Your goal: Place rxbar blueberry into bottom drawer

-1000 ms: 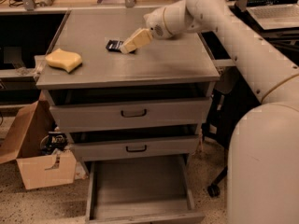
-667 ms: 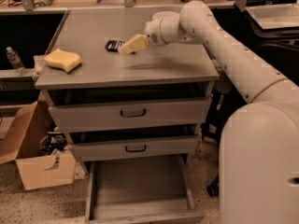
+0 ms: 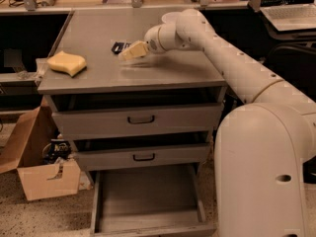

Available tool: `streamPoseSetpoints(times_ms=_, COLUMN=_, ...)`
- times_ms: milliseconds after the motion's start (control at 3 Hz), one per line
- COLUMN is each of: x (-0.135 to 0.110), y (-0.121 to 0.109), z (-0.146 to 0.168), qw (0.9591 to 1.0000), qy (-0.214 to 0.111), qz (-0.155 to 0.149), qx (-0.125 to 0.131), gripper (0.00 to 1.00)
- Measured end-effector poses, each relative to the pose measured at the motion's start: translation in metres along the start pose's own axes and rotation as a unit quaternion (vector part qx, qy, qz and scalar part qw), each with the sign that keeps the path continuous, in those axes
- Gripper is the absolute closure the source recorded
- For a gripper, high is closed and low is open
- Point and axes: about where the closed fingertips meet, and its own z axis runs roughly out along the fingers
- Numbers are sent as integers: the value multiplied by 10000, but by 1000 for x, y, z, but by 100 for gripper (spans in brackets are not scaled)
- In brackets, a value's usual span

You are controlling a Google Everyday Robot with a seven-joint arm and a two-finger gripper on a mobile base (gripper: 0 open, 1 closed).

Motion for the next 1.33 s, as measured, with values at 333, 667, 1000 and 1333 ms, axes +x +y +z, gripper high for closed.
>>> streamPoseSetpoints(times_ms=333, x=5, y=-2, z=13, qw=9999, qy=47, qz=95, qx=-13, gripper=0)
streamPoseSetpoints(times_ms=667, x=6, y=-2, z=24, qw=9999, qy=48, qz=131, qx=-80, gripper=18)
streamPoseSetpoints(times_ms=1000, x=7, y=-3, z=30, qw=9998, qy=89, qz=159, qx=-104, gripper=40)
streamPoseSetpoints(times_ms=1333, x=8, y=-3, z=33, qw=9997, qy=125, qz=171, qx=-127, gripper=64)
